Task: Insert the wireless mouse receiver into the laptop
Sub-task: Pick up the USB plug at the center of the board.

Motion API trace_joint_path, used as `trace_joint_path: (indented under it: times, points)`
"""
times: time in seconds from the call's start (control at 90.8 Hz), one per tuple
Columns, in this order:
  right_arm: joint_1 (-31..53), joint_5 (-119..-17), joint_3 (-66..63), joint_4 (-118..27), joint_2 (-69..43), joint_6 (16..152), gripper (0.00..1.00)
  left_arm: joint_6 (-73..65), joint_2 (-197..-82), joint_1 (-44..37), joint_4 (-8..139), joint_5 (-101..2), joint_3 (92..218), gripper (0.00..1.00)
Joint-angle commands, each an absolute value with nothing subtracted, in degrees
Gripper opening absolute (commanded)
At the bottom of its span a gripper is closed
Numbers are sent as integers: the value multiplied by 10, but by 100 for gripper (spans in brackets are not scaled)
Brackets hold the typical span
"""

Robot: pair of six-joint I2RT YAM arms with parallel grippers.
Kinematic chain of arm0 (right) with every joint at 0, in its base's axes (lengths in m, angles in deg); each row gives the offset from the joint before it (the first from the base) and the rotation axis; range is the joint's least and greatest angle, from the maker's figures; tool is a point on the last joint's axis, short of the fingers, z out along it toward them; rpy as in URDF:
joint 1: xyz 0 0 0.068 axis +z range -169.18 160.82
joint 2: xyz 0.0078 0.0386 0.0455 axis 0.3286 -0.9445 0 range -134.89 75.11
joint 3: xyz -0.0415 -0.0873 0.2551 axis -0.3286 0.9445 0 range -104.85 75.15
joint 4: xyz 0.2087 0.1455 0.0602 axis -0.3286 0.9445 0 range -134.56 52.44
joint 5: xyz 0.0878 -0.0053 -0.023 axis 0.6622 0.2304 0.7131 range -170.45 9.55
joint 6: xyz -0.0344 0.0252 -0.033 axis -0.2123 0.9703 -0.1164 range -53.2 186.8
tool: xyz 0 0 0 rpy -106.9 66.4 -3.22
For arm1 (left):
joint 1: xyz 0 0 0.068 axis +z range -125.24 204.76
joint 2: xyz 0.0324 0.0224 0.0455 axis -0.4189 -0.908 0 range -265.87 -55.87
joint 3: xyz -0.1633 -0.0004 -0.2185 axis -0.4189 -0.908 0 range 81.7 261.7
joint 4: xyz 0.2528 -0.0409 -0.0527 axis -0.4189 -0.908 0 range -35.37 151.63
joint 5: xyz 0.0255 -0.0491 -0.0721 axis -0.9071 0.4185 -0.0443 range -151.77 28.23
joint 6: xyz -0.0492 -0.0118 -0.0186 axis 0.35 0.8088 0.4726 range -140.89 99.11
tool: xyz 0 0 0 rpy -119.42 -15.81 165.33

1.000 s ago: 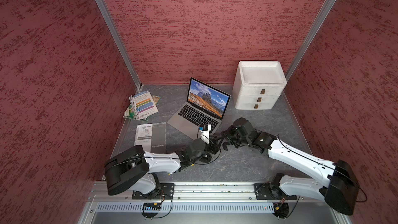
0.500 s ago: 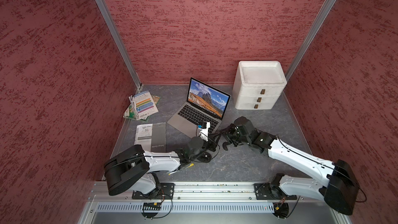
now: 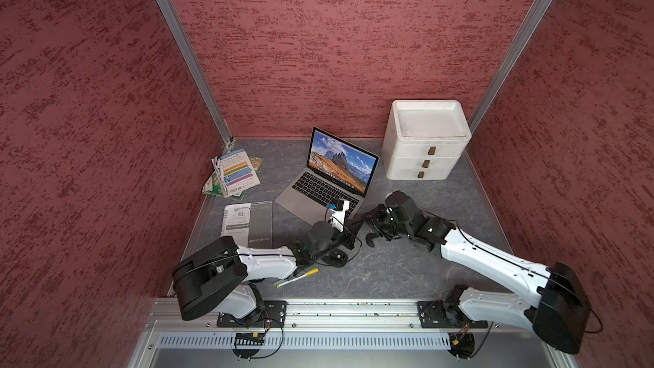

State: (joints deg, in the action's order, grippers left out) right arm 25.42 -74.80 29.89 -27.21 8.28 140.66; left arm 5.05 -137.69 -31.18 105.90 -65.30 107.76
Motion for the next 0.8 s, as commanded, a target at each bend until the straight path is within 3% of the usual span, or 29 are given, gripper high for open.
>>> trace_joint_path:
  times: [0.0, 0.088, 0.187, 0.286, 0.474, 0.705, 0.793]
  points:
    - [232, -717, 288, -229, 123, 1318, 48, -40, -1374, -307, 1042, -636, 1095, 0]
    - [180, -648, 285, -223, 155, 1244, 69, -147, -1370, -315, 1031, -620, 1099, 0]
    - [118, -489, 261, -210, 170, 1119, 74, -257, -1363, -325, 1017, -609, 1106, 0]
    - [84, -355, 206, -108, 161, 969, 74, -339, -1343, -332, 1041, -584, 1091, 0]
    - [39, -237, 161, 92, 116, 788, 74, -385, -1301, -339, 1096, -520, 1056, 0]
    - [37, -205, 147, 140, 81, 744, 68, -400, -1243, -365, 1074, -509, 1046, 0]
    - [37, -179, 158, 127, 80, 751, 62, -397, -1225, -367, 1055, -508, 1048, 0]
